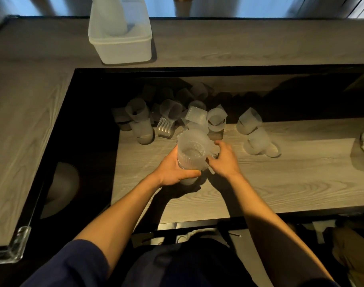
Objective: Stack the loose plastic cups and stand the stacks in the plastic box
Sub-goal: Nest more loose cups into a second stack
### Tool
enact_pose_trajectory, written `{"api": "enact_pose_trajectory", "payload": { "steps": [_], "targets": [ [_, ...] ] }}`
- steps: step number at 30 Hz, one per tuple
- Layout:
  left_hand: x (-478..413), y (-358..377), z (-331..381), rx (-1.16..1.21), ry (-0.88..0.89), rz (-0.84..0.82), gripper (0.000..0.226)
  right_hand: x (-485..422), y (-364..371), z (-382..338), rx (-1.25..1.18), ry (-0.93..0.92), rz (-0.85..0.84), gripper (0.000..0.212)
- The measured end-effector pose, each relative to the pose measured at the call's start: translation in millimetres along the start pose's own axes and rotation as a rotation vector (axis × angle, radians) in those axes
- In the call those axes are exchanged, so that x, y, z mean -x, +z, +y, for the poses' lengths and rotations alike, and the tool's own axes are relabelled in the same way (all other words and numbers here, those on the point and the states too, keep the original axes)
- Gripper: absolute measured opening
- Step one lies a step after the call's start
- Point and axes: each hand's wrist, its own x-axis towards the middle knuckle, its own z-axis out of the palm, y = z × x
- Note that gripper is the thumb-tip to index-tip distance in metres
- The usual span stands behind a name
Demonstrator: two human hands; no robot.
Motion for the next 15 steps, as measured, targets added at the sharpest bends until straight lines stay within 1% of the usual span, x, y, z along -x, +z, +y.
{"api": "enact_pose_trajectory", "payload": {
  "steps": [2, 3, 5, 7, 9, 12, 15],
  "targets": [
    [3, -3, 1, -0.010, -0.002, 0.004, 0.098, -2, 15, 6, 0.024, 0.058, -0.083, 0.079],
    [4, -5, 1, -0.017, -0.004, 0.007, 0.098, -4, 21, 9, 0.016, 0.096, -0.089, 0.078],
    [6, -8, 0, -0.018, -0.005, 0.020, 0.096, -7, 29, 13, 0.016, 0.147, -0.052, 0.072],
    [9, -13, -2, -0.016, -0.014, 0.042, 0.096, -8, 30, 13, 0.017, 0.153, -0.022, 0.069],
    [10, -17, -3, -0.017, -0.025, 0.052, 0.094, -5, 24, 6, -0.035, 0.083, -0.015, 0.068],
    [10, -18, -4, -0.007, -0.025, 0.053, 0.092, 0, 3, -16, -0.160, -0.087, 0.012, 0.065],
    [10, -17, -4, 0.013, -0.027, 0.055, 0.094, 7, -27, -49, -0.281, -0.224, 0.107, 0.065]
  ]
}}
